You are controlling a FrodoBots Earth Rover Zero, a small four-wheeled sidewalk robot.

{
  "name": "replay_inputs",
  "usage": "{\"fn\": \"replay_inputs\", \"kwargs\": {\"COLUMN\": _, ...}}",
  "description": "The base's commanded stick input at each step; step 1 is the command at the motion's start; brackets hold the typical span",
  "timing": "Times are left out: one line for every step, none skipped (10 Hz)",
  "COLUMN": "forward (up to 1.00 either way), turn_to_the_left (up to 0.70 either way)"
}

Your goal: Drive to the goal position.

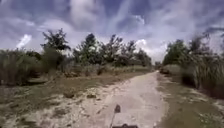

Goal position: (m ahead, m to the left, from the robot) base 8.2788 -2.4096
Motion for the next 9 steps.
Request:
{"fn": "replay_inputs", "kwargs": {"forward": 1.0, "turn_to_the_left": -0.4}}
{"fn": "replay_inputs", "kwargs": {"forward": 1.0, "turn_to_the_left": -0.4}}
{"fn": "replay_inputs", "kwargs": {"forward": 1.0, "turn_to_the_left": -0.18}}
{"fn": "replay_inputs", "kwargs": {"forward": 1.0, "turn_to_the_left": -0.01}}
{"fn": "replay_inputs", "kwargs": {"forward": 1.0, "turn_to_the_left": 0.0}}
{"fn": "replay_inputs", "kwargs": {"forward": 1.0, "turn_to_the_left": 0.0}}
{"fn": "replay_inputs", "kwargs": {"forward": 1.0, "turn_to_the_left": 0.0}}
{"fn": "replay_inputs", "kwargs": {"forward": 1.0, "turn_to_the_left": 0.0}}
{"fn": "replay_inputs", "kwargs": {"forward": 1.0, "turn_to_the_left": 0.0}}
